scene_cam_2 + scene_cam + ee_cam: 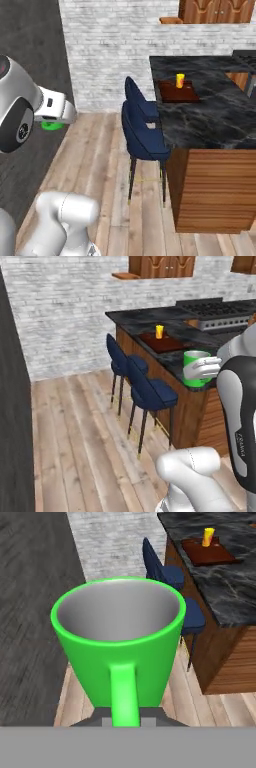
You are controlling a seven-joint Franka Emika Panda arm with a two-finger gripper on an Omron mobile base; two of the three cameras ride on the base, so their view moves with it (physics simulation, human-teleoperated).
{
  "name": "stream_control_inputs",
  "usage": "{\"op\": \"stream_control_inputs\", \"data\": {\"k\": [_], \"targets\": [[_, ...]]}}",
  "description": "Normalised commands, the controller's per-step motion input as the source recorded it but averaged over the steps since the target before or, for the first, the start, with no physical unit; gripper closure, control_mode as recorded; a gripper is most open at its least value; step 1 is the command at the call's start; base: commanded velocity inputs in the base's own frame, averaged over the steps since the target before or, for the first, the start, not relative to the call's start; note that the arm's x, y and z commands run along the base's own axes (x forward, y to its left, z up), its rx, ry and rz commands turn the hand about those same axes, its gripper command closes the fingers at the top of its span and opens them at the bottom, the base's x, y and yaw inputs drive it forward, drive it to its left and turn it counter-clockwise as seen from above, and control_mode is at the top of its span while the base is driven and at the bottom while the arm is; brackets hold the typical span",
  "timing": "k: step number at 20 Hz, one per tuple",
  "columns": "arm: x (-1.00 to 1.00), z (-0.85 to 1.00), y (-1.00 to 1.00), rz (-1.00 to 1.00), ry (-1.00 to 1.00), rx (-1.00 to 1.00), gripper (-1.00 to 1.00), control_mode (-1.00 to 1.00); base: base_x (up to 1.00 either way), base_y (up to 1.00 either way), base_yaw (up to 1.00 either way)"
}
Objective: There is a tray on the dining counter. Grab the cup, mug, and pitcher and place them on the tray. The pitcher may be placed next to the tray if it cannot fit the tray.
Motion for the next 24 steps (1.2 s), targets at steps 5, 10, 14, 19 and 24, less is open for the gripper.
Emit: {"op": "stream_control_inputs", "data": {"k": [5,10,14,19,24], "targets": [[0.00,0.00,0.00,0.00,0.00,0.00,1.00,1.00,0.99,1.00,-0.84],[0.00,0.00,0.00,0.00,0.00,0.00,1.00,1.00,0.98,1.00,-0.86],[0.00,0.00,0.00,0.00,0.00,0.00,1.00,1.00,0.97,1.00,-0.86],[0.00,0.00,0.00,0.00,0.00,0.00,1.00,1.00,0.95,1.00,-0.82],[0.00,0.00,0.00,0.00,0.00,0.00,1.00,1.00,0.58,0.97,-0.63]]}}
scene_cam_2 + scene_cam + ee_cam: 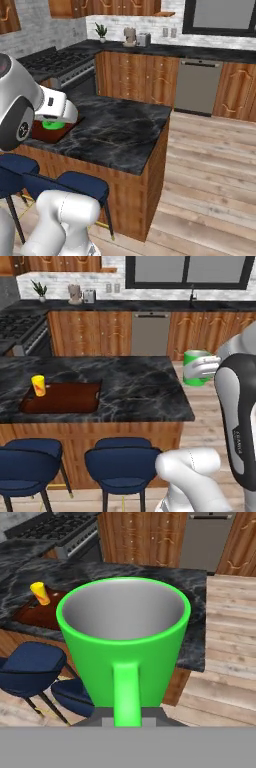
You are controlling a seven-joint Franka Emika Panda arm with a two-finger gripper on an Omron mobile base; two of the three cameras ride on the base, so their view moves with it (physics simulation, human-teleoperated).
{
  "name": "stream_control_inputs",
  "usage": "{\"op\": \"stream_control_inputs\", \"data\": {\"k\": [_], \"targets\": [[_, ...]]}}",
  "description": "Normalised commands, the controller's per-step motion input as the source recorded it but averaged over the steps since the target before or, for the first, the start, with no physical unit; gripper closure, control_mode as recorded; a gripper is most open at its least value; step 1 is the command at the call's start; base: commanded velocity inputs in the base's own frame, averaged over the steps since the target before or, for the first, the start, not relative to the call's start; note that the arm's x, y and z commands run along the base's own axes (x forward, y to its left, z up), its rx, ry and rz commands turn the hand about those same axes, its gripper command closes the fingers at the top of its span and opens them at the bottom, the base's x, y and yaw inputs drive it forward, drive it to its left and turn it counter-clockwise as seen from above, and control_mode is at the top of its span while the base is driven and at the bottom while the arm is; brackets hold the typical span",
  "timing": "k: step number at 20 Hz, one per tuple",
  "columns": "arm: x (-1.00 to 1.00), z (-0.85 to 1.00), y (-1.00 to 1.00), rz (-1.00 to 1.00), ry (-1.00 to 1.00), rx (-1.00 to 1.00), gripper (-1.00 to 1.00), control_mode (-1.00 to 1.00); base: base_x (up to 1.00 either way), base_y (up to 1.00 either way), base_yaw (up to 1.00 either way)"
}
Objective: There is a tray on the dining counter. Grab the cup, mug, and pitcher and place them on the tray. The pitcher may be placed next to the tray if it cannot fit the tray.
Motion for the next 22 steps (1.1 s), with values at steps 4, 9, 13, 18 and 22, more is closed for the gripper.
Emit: {"op": "stream_control_inputs", "data": {"k": [4,9,13,18,22], "targets": [[0.00,0.00,0.00,0.00,0.00,0.00,1.00,1.00,0.02,0.78,-0.16],[0.00,0.00,0.00,0.00,0.00,0.00,1.00,1.00,0.03,0.98,-0.20],[0.00,0.00,0.00,0.00,0.00,0.00,1.00,1.00,0.06,1.00,-0.33],[0.00,0.00,0.00,0.00,0.00,0.00,1.00,1.00,0.05,0.94,-0.35],[0.00,0.00,0.00,0.00,0.00,0.00,1.00,1.00,0.00,0.67,-0.15]]}}
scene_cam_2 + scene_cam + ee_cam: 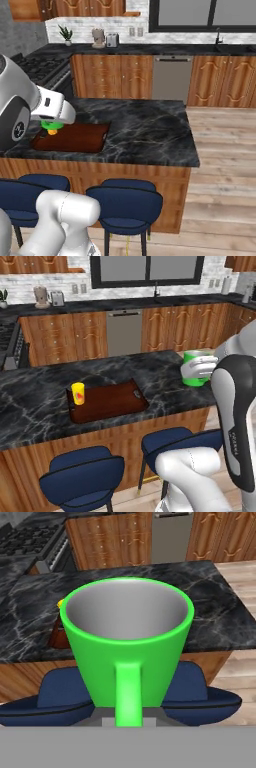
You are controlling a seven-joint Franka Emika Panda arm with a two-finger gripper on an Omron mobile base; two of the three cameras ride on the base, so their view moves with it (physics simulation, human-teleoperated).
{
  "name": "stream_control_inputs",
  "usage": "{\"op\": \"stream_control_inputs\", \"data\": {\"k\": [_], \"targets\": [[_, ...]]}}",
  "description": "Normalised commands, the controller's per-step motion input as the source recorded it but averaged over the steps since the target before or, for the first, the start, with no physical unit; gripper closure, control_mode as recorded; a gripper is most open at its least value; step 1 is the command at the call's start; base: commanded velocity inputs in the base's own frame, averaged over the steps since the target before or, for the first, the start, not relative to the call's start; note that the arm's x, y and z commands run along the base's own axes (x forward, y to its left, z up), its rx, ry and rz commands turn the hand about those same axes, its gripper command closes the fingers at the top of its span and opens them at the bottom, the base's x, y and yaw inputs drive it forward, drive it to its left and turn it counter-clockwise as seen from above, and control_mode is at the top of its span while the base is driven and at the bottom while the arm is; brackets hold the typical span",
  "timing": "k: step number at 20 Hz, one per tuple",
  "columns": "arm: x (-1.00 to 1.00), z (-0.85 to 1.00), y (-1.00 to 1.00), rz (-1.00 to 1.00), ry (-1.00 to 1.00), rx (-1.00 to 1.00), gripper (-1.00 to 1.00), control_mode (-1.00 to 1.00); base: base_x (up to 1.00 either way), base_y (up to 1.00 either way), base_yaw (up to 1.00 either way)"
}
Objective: There is a tray on the dining counter. Grab the cup, mug, and pitcher and place them on the tray. The pitcher may be placed next to the tray if it cannot fit the tray.
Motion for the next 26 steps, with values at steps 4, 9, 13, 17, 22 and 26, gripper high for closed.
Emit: {"op": "stream_control_inputs", "data": {"k": [4,9,13,17,22,26], "targets": [[0.00,0.00,0.00,0.00,0.00,0.00,1.00,1.00,0.14,0.61,0.00],[0.00,0.00,0.00,0.00,0.00,0.00,1.00,1.00,0.11,0.62,0.14],[0.00,0.00,0.00,0.00,0.00,0.00,1.00,1.00,0.31,0.56,0.08],[0.52,-0.28,0.53,0.02,0.02,-0.02,1.00,-1.00,0.12,0.15,0.01],[0.78,-0.38,0.70,0.05,0.02,0.00,1.00,-1.00,0.00,0.00,0.00],[0.81,-0.36,0.63,0.04,0.08,0.00,1.00,-1.00,0.00,0.00,0.00]]}}
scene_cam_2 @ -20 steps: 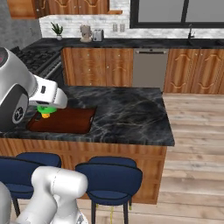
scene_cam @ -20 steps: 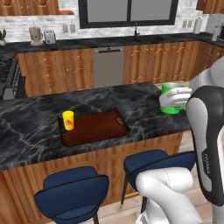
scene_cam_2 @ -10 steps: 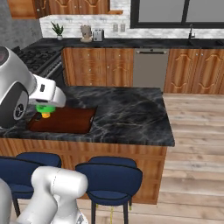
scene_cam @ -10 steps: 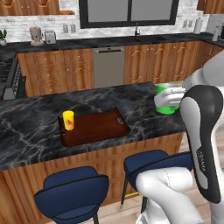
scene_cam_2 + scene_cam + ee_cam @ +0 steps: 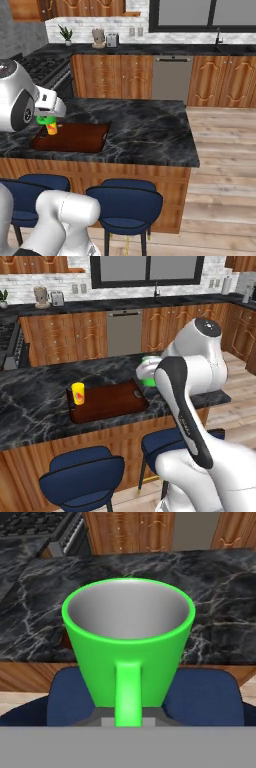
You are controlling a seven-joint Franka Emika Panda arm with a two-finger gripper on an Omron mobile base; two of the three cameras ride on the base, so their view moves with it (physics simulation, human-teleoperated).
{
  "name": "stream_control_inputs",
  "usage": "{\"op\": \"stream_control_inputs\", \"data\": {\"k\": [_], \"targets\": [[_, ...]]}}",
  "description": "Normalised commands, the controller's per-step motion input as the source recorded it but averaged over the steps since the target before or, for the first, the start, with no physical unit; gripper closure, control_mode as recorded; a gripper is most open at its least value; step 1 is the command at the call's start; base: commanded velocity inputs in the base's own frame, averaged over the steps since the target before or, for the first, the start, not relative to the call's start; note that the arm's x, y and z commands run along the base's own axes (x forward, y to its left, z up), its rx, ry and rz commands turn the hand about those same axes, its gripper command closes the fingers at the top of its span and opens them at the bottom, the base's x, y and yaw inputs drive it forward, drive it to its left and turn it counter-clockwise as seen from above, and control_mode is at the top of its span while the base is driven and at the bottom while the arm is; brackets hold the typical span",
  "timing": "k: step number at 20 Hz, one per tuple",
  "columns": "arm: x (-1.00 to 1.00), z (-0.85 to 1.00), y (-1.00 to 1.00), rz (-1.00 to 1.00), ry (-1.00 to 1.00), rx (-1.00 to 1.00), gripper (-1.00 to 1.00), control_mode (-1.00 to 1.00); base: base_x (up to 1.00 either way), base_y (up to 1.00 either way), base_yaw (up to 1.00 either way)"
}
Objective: There is a tray on the dining counter. Grab the cup, mug, and pitcher and place them on the tray. The pitcher may be placed next to the tray if it cannot fit the tray.
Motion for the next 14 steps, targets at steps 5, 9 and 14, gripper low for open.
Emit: {"op": "stream_control_inputs", "data": {"k": [5,9,14], "targets": [[0.85,-0.46,0.58,0.03,0.06,0.00,1.00,-1.00,0.00,0.00,0.00],[0.67,-0.55,0.52,0.02,0.05,0.00,1.00,-1.00,0.00,0.00,0.00],[0.66,-0.56,0.48,0.03,0.05,0.00,1.00,-1.00,0.00,0.00,0.00]]}}
